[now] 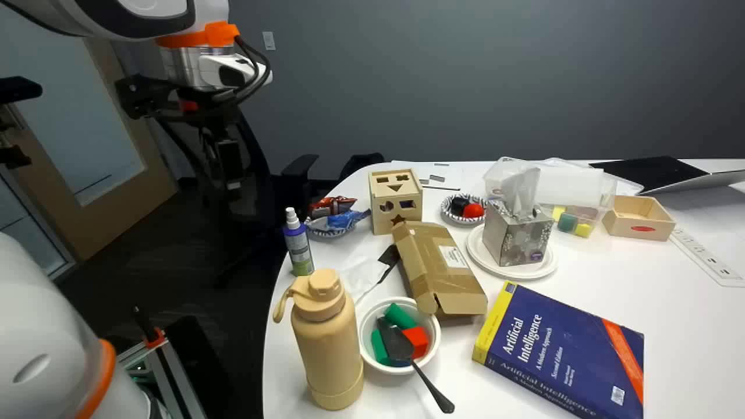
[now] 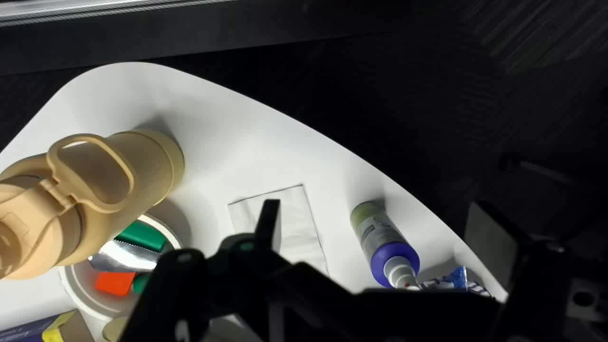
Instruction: Use the napkin to wipe the top of the blue bottle.
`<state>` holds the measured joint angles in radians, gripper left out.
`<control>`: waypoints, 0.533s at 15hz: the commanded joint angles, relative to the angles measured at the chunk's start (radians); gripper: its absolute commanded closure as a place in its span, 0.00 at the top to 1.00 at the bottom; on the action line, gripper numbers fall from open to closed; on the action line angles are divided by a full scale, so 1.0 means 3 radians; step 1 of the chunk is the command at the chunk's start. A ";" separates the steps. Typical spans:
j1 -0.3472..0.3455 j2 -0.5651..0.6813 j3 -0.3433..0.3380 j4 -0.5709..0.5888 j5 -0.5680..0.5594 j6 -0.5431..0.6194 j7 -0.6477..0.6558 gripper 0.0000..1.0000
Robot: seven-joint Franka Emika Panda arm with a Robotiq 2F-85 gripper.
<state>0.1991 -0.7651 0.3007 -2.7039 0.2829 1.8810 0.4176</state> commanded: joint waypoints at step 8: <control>-0.0312 0.0300 0.0297 -0.0195 -0.0049 0.1026 0.0659 1.00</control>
<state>0.1509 -0.7189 0.3451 -2.7315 0.2820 2.0492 0.5206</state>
